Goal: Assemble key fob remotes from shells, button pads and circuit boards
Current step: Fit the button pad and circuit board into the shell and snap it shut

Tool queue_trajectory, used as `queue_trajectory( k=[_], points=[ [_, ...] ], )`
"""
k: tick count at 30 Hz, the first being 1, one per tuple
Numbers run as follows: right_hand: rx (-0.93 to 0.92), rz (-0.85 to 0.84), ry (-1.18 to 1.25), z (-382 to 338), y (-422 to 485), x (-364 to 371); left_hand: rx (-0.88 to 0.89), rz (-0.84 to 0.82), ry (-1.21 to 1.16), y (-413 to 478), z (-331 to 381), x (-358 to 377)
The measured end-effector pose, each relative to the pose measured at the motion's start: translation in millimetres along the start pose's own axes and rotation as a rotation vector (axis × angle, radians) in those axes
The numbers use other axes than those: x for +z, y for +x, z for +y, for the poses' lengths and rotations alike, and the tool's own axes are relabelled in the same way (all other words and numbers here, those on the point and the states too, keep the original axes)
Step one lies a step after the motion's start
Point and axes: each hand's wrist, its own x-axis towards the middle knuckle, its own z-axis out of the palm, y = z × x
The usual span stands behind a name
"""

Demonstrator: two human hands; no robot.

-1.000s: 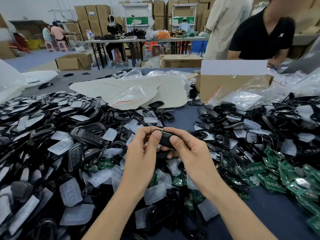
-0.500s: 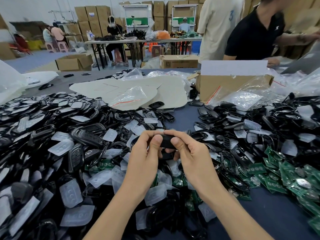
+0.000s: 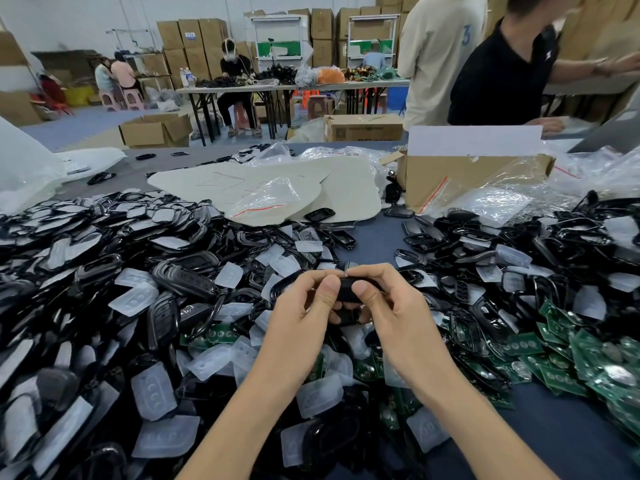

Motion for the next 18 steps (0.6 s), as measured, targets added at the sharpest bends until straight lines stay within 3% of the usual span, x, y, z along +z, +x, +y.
queue_trajectory(
  k=[9,18],
  points=[
    [-0.054,-0.016,0.039,-2.6,0.0,1.4,0.033,0.037,-0.071,-0.6,0.0,3.3],
    [-0.045,-0.089,-0.047,-2.0,1.6,3.5,-0.041,0.122,-0.276,4.1,-8.0,2.7]
  ],
)
